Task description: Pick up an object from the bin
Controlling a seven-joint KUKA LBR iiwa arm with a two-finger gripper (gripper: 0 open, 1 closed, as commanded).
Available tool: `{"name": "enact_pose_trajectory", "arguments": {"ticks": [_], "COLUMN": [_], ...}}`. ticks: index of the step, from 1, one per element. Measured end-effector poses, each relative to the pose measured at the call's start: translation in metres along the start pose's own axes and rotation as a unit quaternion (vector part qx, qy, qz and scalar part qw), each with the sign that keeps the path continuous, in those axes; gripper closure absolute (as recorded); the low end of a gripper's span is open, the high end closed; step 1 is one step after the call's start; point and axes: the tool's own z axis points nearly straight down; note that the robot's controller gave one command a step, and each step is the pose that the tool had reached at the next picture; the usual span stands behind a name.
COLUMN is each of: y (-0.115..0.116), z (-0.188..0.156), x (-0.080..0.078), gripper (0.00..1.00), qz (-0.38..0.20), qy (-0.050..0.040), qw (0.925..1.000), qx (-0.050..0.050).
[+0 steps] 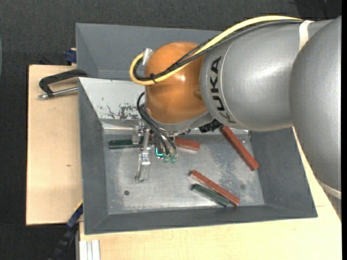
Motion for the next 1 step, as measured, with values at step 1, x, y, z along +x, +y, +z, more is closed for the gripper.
{"name": "enact_pose_trajectory", "arguments": {"ticks": [1], "y": [-0.0003], "z": [-0.0021], "x": [-0.0005], "gripper": [0.0], "qz": [0.001], "qy": [-0.0016], "qw": [1.0], "qx": [0.0]}}
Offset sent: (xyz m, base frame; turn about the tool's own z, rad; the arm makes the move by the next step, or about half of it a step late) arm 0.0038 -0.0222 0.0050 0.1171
